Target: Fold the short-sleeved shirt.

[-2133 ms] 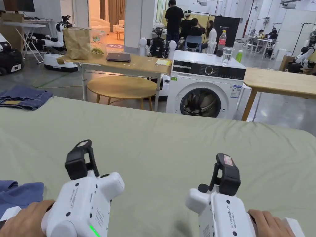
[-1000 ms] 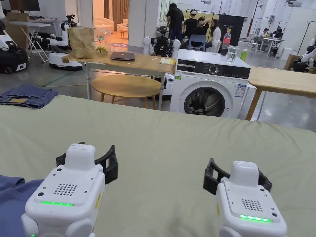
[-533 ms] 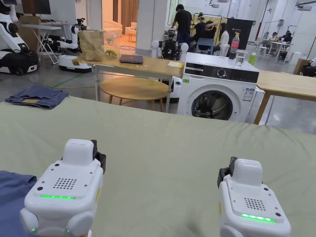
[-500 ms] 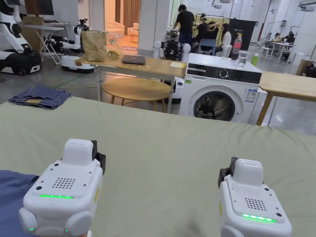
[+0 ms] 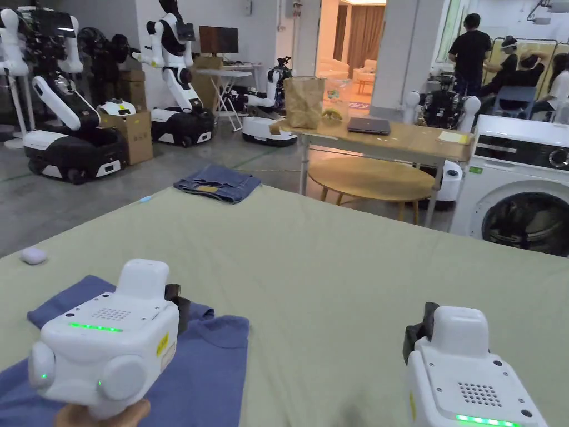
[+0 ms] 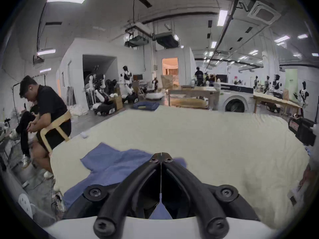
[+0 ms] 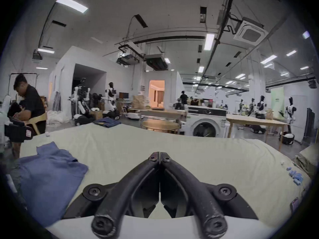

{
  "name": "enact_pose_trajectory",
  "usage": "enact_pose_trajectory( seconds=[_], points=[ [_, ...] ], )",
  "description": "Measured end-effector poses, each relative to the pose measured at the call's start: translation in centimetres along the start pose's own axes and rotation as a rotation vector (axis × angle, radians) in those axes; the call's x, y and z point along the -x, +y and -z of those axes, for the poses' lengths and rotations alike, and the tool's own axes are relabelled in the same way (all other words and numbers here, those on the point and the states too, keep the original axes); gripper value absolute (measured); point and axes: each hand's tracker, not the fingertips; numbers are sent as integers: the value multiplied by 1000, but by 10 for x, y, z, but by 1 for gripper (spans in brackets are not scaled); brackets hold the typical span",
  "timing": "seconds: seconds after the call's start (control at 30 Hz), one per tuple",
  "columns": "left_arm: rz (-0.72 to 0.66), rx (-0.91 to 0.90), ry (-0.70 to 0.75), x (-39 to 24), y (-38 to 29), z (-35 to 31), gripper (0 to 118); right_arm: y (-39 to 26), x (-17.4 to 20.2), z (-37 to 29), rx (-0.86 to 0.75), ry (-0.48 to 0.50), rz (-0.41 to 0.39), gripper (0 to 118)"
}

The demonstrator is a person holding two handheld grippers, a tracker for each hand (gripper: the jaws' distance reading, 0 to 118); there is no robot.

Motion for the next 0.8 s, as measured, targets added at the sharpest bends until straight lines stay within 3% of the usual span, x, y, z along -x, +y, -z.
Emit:
enact_pose_trajectory(
  seconds=[0.23, 0.27, 0.33, 0.37, 0.4, 0.73, 0.8],
  points=[
    [-50, 271, -75, 33, -13, 30, 4, -17, 27, 4, 51, 60, -8, 0],
    [-53, 304, -94, 34, -15, 36, 12, -19, 28, 4, 59, 62, -11, 0],
    [-55, 358, -102, 33, -19, 51, 64, -22, 28, 5, 73, 61, -17, 0],
    [-67, 382, -111, 31, -21, 57, 82, -24, 26, 6, 80, 59, -22, 0],
    [-76, 386, -120, 29, -22, 64, 90, -25, 24, 6, 89, 53, -27, 0],
    [-76, 636, -216, -6, -53, 142, 89, -35, -4, 10, 141, -5, -29, 0],
    [-38, 708, -203, -18, -68, 155, 79, -37, -9, 11, 150, -12, -28, 0]
  ],
)
